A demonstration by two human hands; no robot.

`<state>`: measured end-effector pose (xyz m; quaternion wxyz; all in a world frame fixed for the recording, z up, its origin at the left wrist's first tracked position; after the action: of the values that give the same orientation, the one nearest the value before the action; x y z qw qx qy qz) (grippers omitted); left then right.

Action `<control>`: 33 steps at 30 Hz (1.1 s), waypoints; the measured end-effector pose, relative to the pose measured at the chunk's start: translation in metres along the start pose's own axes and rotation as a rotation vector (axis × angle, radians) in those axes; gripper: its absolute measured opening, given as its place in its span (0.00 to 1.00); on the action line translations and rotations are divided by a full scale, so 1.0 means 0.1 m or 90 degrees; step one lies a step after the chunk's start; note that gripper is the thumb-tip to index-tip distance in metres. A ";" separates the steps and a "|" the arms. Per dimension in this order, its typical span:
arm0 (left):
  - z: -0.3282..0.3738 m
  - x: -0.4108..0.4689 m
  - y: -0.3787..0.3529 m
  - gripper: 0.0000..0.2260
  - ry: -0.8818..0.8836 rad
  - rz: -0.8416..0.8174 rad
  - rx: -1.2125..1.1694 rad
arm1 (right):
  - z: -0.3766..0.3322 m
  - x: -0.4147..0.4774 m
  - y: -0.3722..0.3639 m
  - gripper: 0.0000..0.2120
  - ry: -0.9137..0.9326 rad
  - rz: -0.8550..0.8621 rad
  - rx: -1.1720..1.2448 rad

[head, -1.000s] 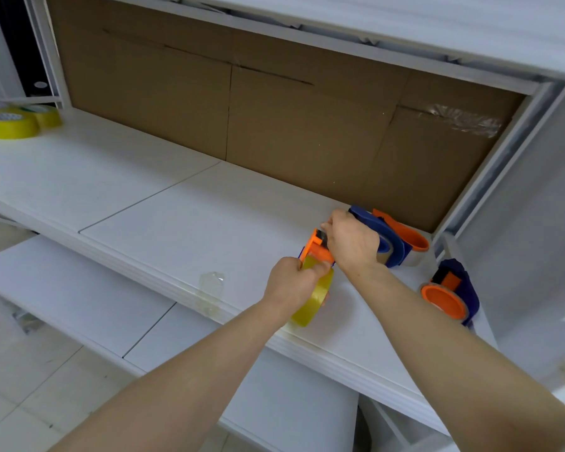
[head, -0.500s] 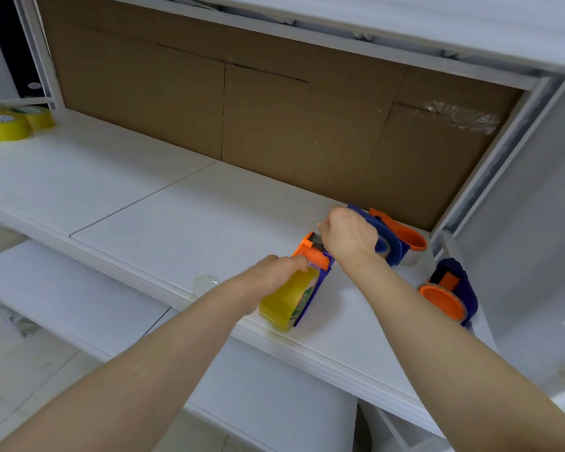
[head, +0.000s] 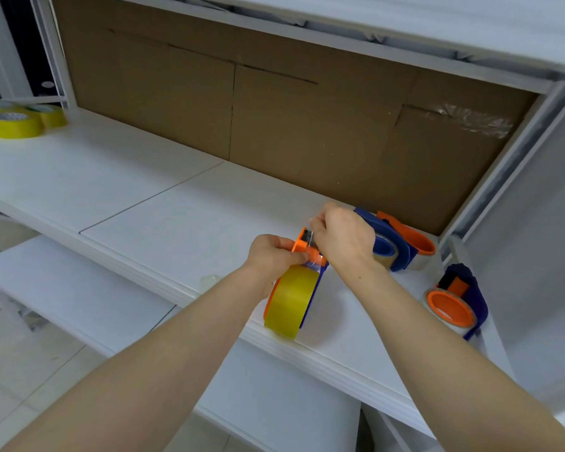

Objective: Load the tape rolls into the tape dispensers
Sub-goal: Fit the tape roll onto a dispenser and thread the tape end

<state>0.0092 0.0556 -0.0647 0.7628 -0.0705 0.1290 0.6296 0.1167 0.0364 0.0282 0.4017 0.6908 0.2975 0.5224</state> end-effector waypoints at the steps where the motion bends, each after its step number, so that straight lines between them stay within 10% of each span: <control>1: 0.00 0.01 0.00 0.16 0.010 0.002 0.001 | 0.00 0.00 0.00 0.12 0.000 0.001 0.004; 14: 0.08 0.10 -0.03 0.07 -0.073 0.085 0.106 | 0.13 0.04 -0.08 0.10 -0.042 -0.037 0.008; 20: 0.03 0.10 -0.11 0.26 -0.058 0.017 0.050 | 0.18 0.05 -0.15 0.10 -0.101 -0.112 0.127; 33: 0.20 0.10 -0.24 0.17 -0.206 -0.110 0.201 | 0.35 0.05 -0.29 0.07 -0.168 -0.191 0.161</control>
<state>0.0371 0.0658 -0.0496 0.8262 0.1408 0.0959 0.5371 0.1521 0.0465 0.0006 0.4205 0.7459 0.4050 0.3207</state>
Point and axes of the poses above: each hand's wrist, its own x-axis towards the middle knuckle, its own y-axis out of the back of the hand, z = x × y, the point moved 9 cm from there along x, towards the middle knuckle, and after that the axes turned 8 degrees about z, right-handed, at the moved point
